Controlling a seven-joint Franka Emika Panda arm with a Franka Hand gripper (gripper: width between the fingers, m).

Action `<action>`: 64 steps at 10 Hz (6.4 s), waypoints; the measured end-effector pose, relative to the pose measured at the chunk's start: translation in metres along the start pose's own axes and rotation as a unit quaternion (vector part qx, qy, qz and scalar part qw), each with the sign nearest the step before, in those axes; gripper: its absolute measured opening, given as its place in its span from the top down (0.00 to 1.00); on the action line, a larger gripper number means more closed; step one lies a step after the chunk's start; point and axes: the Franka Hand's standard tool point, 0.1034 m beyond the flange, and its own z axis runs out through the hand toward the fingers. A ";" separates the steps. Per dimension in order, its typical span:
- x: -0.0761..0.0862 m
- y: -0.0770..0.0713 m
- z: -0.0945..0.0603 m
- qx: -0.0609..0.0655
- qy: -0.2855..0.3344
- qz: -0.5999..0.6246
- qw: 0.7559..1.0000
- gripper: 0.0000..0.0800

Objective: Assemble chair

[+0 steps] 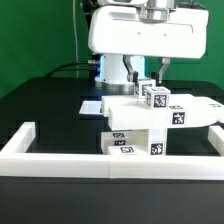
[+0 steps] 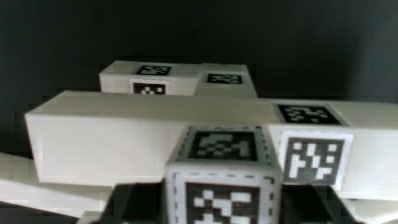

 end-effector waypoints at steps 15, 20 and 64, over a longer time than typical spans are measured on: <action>0.008 -0.001 0.000 0.009 0.000 0.439 0.899 0.38; 0.011 -0.006 -0.003 0.008 0.010 0.265 0.964 0.19; 0.008 -0.001 0.000 0.003 0.012 0.130 0.991 0.19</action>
Offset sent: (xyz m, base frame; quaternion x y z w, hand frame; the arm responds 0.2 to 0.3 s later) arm 0.0026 -0.0062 -0.0077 0.0006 -0.0229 0.2384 0.9709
